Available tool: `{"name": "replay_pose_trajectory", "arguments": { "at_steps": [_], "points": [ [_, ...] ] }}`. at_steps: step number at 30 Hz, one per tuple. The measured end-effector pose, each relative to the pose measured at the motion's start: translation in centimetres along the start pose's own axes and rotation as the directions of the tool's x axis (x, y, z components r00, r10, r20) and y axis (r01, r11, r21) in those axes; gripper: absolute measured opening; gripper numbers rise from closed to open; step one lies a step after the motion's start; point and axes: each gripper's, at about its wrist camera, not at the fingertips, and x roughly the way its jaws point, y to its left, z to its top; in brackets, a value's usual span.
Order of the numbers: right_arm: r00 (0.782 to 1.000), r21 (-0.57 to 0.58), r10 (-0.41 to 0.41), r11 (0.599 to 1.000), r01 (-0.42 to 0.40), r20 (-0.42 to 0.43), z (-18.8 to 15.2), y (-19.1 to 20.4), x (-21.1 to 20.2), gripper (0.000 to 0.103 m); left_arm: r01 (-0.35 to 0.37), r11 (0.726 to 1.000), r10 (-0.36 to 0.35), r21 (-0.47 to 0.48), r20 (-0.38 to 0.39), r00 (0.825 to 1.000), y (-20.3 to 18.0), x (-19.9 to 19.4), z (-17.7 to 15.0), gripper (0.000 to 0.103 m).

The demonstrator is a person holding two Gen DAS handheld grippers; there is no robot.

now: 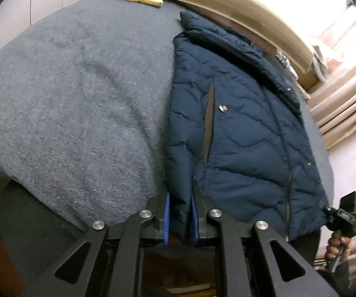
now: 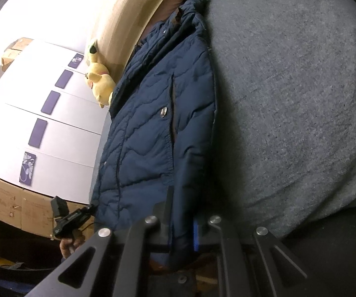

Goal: Fold large clothes

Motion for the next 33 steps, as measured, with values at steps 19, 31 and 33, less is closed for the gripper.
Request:
{"name": "replay_pose_trajectory", "arguments": {
  "at_steps": [19,31,33],
  "points": [
    [1.0,0.106,0.018,0.994,-0.019,0.01,-0.1,-2.6,0.2,0.03,-0.151,0.985,0.153,0.085,-0.022,0.988,-1.2,1.4,0.1,0.05],
    [0.999,0.049,0.031,0.998,-0.032,0.012,-0.3,-1.2,0.0,0.032,-0.095,0.987,0.097,0.13,-0.005,0.995,-2.2,0.9,-0.2,0.071],
    [1.0,0.03,-0.018,0.999,0.018,-0.008,-0.5,-0.9,0.4,0.019,-0.11,0.984,0.117,0.137,-0.043,0.992,-2.0,1.7,-0.3,0.038]
  ]
}}
